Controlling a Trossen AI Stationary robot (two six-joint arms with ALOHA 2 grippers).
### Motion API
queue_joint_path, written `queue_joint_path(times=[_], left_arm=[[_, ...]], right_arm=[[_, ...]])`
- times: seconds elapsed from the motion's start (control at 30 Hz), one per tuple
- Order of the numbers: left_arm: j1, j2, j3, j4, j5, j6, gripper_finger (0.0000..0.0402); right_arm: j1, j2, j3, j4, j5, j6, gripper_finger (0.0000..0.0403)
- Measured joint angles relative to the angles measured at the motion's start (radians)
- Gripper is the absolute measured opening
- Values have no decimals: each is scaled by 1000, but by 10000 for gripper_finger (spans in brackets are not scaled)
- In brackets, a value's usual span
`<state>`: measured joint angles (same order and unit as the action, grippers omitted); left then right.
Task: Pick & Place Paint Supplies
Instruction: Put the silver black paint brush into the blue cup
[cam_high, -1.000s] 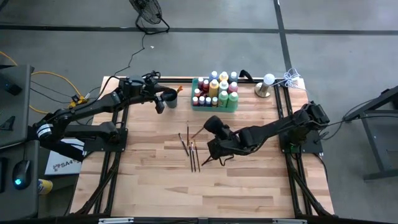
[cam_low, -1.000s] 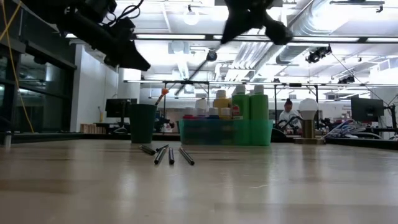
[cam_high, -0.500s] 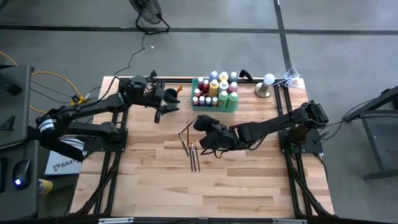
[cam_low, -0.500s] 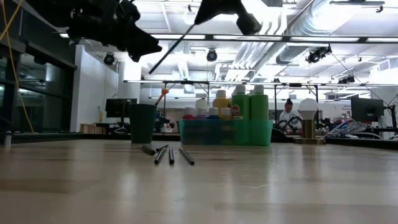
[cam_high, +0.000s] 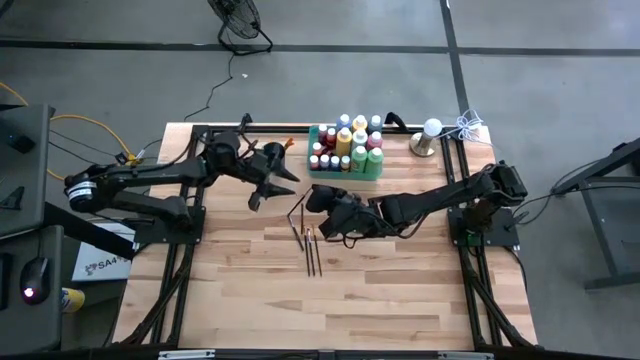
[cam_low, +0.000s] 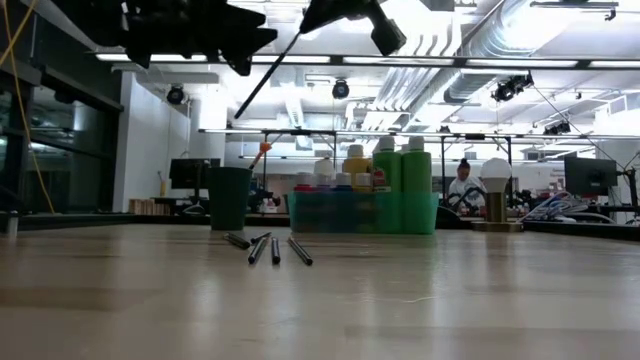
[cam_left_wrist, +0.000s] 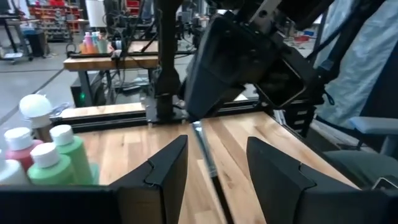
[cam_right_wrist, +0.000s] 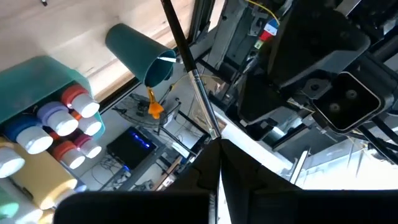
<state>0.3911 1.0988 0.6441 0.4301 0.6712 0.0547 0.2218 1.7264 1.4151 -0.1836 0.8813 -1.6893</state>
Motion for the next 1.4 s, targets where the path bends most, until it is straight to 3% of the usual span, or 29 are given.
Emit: queue_joint_path(times=[0.3,1.4], left_arm=[[-12,17,0,27,-82,-27,161],[-12,81,0,108,-23,-139,162]], right_arm=[[7,0,0,100,-26,-97,3],[-33,0,0,130,-103,-176,3]])
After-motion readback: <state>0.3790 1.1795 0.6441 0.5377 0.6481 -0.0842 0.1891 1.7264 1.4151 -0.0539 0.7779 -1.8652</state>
